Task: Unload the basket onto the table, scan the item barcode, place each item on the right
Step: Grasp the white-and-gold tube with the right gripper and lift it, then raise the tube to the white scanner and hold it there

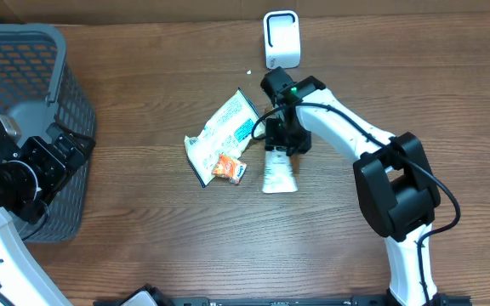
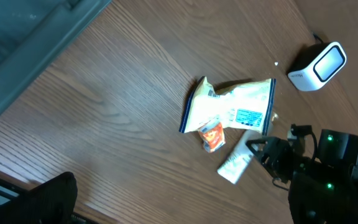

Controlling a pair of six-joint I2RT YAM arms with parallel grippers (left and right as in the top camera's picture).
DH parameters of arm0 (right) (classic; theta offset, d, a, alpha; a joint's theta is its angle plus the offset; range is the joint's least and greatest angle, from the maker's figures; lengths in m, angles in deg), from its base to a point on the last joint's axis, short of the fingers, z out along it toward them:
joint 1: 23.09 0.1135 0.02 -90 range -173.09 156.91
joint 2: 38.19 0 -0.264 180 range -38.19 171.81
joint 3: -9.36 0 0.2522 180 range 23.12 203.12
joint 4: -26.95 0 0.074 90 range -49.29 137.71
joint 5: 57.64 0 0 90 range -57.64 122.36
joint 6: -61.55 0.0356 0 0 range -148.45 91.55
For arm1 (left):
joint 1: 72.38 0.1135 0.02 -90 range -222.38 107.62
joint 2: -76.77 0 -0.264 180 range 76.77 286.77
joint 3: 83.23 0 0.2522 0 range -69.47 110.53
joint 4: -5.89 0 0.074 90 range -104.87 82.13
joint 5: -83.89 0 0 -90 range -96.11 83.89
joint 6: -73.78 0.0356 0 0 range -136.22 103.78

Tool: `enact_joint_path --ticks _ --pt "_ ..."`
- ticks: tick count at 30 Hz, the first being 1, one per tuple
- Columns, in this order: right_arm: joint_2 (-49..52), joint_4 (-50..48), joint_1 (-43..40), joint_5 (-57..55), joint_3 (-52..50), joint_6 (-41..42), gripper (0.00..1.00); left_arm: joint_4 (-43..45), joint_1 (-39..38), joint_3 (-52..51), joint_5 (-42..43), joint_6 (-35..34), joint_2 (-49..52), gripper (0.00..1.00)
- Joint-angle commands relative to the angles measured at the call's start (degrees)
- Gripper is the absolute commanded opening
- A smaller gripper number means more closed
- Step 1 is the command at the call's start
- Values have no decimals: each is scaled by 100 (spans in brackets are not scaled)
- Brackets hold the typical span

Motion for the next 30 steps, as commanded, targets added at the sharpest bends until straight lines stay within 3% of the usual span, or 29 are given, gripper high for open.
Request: enact_joint_path --ticks 1,6,11,17,19,24,30 --pt "-107 129 -341 -682 -17 42 53 7 -39 -20 15 129 4 100" --pt "-107 118 -538 -186 -17 -815 65 7 -39 -20 15 129 4 100" --pt "-94 -72 -529 -175 -31 -2057 66 7 -39 -20 17 129 4 100" --pt "103 -109 -527 -190 -31 -2227 64 7 -39 -20 15 129 4 100" --pt "157 -116 -527 -192 -31 -2092 60 7 -39 -20 15 129 4 100" --pt "162 -177 -527 -260 -24 -1797 29 7 -39 -20 15 129 4 100" --pt "162 -120 -555 -258 188 -1580 19 7 -39 -20 17 129 4 100"
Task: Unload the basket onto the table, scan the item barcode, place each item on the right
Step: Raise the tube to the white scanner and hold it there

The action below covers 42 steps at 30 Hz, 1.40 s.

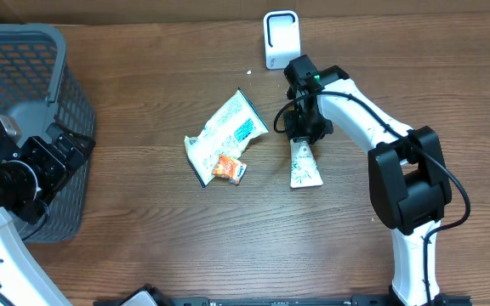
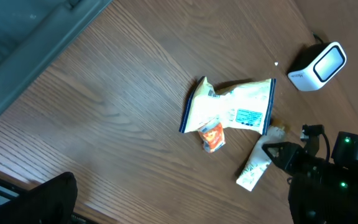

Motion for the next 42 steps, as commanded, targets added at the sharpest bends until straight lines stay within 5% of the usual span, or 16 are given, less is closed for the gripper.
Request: enact_joint_path --ticks 1,11,16,28,42 --pt "125 61 -20 -52 229 173 17 7 -39 -20 15 129 4 100" --pt "122 321 -72 -111 1923 404 5 7 -39 -20 15 129 4 100" --pt "122 -306 -164 -254 2557 579 4 7 -39 -20 15 129 4 100" --pt "149 -2979 -575 -463 2573 1491 4 7 -39 -20 15 129 4 100" --pt "564 -4072 -669 -1043 2562 3812 4 7 -39 -20 15 129 4 100"
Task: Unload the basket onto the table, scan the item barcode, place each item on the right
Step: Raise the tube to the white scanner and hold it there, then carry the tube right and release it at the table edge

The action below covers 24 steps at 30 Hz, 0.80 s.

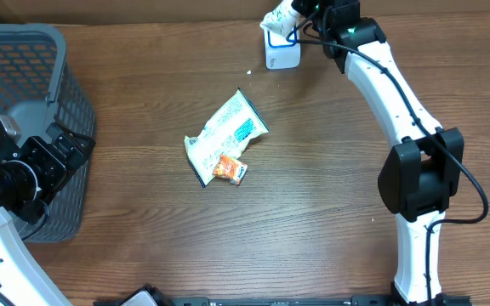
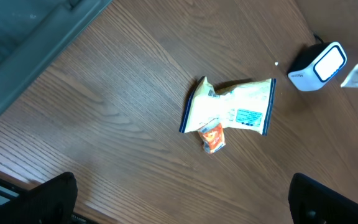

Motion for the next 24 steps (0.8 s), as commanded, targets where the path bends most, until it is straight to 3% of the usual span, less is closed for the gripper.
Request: enact_joint_path --ticks 1,13,19,24 --pt "236 -94 15 -111 157 699 4 7 -39 -20 15 131 -2 100" --pt "243 -15 31 42 146 688 4 7 -39 -20 15 131 -2 100" --pt "31 66 -136 37 149 -94 4 7 -39 -20 15 131 -2 100" --pt "-501 378 -579 37 149 -87 4 7 -39 -20 17 131 -2 100"
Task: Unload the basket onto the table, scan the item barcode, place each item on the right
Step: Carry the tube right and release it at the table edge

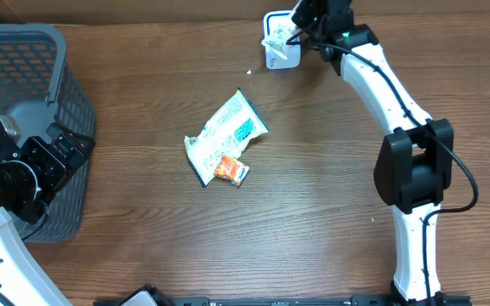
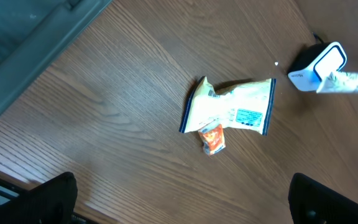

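Observation:
A white tube point(image 1: 273, 38) hangs over the face of the white scanner point(image 1: 284, 58) at the table's far edge, with my right gripper point(image 1: 296, 24) shut on it. In the left wrist view the tube point(image 2: 351, 81) lies right up against the front of the scanner point(image 2: 319, 64). My left gripper point(image 1: 63, 148) rests at the left beside the basket. Its fingers point(image 2: 53, 199) stand wide apart with nothing between them.
A white and blue pouch point(image 1: 226, 132) with a small orange packet point(image 1: 228, 168) at its near end lies mid-table. A grey mesh basket point(image 1: 24, 51) stands at the far left. The right arm stretches from the front edge to the scanner.
My right gripper has shifted the tube from above the scanner's top edge down and left, so it now covers the scanner's face. The left arm has not moved.
My right gripper was down on the tube beside the pouch. A second later the tube lay a little further right, still under the gripper. Then it was held up at the scanner's top, and now it hangs in front of the scanner's face.

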Controlling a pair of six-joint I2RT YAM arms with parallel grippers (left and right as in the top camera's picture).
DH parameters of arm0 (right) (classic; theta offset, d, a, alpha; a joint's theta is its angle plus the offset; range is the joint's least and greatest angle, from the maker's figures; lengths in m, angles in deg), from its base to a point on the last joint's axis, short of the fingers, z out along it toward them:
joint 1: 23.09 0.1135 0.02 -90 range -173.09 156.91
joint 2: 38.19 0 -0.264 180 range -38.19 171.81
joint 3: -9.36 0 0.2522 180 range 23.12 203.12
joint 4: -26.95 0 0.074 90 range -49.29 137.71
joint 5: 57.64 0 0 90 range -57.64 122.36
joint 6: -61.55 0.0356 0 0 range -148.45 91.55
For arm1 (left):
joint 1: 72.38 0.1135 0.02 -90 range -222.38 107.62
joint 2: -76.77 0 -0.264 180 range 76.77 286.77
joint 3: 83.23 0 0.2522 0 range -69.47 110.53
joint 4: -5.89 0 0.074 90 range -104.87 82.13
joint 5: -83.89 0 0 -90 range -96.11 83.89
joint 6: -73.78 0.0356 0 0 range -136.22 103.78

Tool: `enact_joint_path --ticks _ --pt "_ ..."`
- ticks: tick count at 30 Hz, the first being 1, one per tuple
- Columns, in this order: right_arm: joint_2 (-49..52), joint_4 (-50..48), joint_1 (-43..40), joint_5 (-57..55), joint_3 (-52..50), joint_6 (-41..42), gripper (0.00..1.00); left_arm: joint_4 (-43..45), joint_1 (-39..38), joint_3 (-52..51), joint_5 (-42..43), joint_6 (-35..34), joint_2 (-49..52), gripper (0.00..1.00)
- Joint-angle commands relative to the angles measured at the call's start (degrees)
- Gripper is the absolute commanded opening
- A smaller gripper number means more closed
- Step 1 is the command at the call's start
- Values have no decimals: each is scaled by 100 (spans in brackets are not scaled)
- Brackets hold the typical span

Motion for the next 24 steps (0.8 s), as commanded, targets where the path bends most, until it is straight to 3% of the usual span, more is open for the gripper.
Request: enact_joint_path --ticks 1,9,17,24 --pt "-1003 109 -564 -63 155 -173 4 7 -39 -20 17 129 -2 100" --pt "-1637 1318 -1906 -63 155 -173 4 7 -39 -20 15 129 -2 100" --pt "-1530 2865 -3499 -319 153 -210 4 7 -39 -20 15 129 -2 100" --pt "-1248 3320 -4546 -367 131 -603 4 7 -39 -20 15 129 -2 100"
